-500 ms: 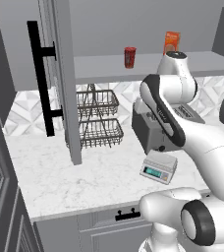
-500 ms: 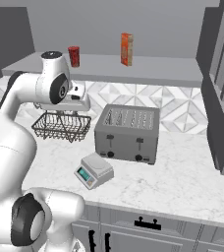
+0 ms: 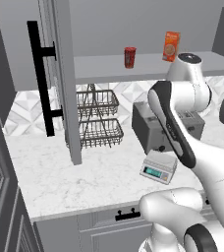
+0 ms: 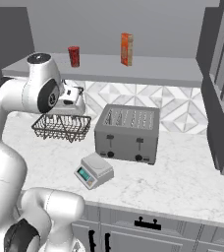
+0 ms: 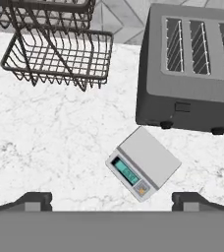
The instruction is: Pick the yogurt and place it on the digital scale for weighing, and close the cabinet.
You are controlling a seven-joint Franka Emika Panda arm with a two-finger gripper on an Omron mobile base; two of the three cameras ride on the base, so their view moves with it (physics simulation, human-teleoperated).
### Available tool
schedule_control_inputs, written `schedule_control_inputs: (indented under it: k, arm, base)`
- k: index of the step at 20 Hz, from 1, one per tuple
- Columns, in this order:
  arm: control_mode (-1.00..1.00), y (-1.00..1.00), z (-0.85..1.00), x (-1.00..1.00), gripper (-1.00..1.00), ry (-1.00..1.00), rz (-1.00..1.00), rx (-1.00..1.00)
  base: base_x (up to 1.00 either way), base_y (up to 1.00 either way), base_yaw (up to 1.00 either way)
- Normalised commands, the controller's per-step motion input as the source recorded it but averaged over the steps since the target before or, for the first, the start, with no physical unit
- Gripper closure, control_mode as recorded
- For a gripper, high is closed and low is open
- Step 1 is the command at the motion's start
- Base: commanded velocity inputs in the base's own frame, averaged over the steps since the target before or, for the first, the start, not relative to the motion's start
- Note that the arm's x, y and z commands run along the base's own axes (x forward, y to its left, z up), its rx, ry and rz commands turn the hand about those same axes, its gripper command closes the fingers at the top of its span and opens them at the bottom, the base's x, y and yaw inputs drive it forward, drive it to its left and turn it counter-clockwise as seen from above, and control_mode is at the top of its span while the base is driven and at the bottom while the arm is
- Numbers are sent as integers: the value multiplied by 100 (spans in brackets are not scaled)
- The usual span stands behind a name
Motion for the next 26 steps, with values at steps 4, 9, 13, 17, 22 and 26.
schedule_control_inputs:
  k: [4,9,13,17,22,26]
  arm:
    - [-100,1,39,-56,-100,-42,1,0]
    - [-100,0,46,-26,-100,-31,1,2]
    - [-100,0,46,-11,-100,-23,0,4]
    - [-100,0,47,-10,-100,-15,0,3]
    - [-100,0,54,-12,-100,-16,0,0]
    - [-100,0,58,-11,-100,-20,0,0]
  base:
    - [0,0,0]
    - [0,0,0]
    - [0,0,0]
    - [0,0,0]
    - [0,0,0]
    - [0,0,0]
